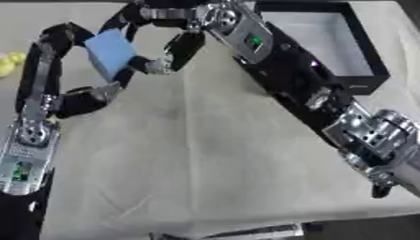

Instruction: Pick up the objects with one hand, pass them to the other hand, and then place them into the box on the other side of the table.

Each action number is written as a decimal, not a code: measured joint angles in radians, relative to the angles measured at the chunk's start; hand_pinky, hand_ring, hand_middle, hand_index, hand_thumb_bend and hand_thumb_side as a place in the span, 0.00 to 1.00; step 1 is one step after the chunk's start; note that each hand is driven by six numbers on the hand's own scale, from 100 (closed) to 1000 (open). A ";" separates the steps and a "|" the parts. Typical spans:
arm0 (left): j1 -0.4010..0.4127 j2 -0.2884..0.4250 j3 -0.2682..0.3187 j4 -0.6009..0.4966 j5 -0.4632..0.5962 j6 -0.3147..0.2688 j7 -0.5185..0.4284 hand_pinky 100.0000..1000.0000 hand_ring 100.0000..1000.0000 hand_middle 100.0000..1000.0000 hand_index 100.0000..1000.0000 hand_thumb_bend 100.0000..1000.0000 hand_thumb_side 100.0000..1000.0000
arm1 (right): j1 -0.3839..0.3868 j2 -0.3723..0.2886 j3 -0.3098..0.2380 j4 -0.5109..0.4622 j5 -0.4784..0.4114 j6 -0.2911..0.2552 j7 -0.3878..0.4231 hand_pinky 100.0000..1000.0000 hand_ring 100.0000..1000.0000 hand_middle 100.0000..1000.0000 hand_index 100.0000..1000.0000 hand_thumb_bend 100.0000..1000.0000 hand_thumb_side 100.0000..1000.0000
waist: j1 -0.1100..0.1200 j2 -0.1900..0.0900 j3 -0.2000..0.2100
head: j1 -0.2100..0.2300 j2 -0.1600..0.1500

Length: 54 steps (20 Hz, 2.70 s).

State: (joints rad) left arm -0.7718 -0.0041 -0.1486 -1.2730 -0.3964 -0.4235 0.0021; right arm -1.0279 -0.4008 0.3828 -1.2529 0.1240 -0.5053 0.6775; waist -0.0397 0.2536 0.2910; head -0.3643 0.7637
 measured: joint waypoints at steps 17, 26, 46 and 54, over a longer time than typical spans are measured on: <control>0.014 0.030 0.019 0.019 -0.108 0.028 -0.020 0.79 0.64 0.64 0.86 0.68 0.42 | 0.002 -0.051 -0.053 -0.021 -0.037 -0.001 -0.071 0.74 0.83 0.16 0.46 0.00 0.26 | 0.009 0.000 -0.017 | -0.008 0.000; 0.026 0.169 0.037 0.039 -0.047 0.071 -0.013 0.77 0.61 0.60 0.79 0.40 0.40 | 0.102 -0.224 -0.200 -0.029 -0.128 0.113 -0.158 0.75 0.87 0.17 0.50 0.00 0.13 | 0.018 -0.006 -0.024 | -0.045 -0.001; 0.058 0.503 0.133 -0.068 0.095 0.073 0.046 0.80 0.67 0.66 0.79 0.39 0.32 | 0.315 -0.511 -0.425 0.199 -0.089 0.119 -0.361 0.75 0.88 0.18 0.51 0.00 0.21 | 0.038 -0.002 -0.019 | -0.183 -0.107; 0.082 0.553 0.162 -0.068 0.101 0.085 0.091 0.80 0.66 0.65 0.78 0.39 0.30 | 0.341 -0.523 -0.417 0.285 0.050 0.039 -0.388 0.74 0.89 0.22 0.57 0.00 0.28 | 0.039 0.001 -0.012 | -0.184 -0.108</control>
State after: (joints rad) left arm -0.6895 0.5485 0.0131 -1.3408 -0.2950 -0.3385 0.0932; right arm -0.6867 -0.9239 -0.0345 -0.9680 0.1736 -0.4659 0.2896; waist -0.0012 0.2549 0.2785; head -0.5480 0.6561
